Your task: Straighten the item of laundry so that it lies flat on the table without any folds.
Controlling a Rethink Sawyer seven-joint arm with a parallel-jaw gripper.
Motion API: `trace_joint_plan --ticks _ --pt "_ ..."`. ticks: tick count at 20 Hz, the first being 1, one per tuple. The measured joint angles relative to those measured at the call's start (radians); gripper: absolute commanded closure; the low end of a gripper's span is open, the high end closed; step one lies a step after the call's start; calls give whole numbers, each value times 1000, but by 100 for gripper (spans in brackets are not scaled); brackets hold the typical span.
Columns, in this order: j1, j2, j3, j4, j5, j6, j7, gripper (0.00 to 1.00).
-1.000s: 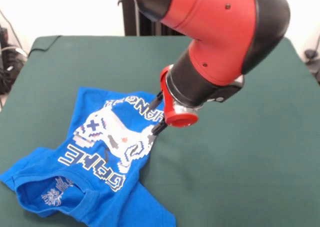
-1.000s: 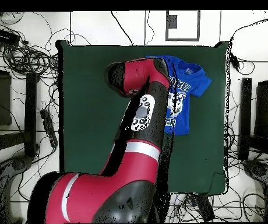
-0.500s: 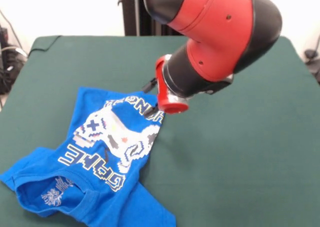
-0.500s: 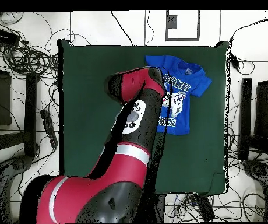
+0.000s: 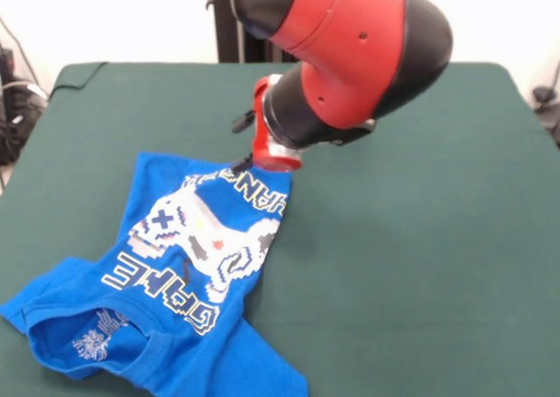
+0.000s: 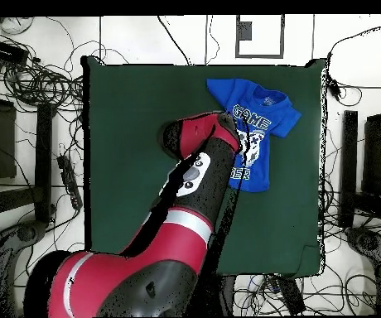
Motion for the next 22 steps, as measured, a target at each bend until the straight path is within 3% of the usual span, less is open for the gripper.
trace_joint_plan --ticks 9,22 --pt "-12 5 -47 54 -6 -86 0 0" --pt "-41 90 -118 96 -40 -432 0 0"
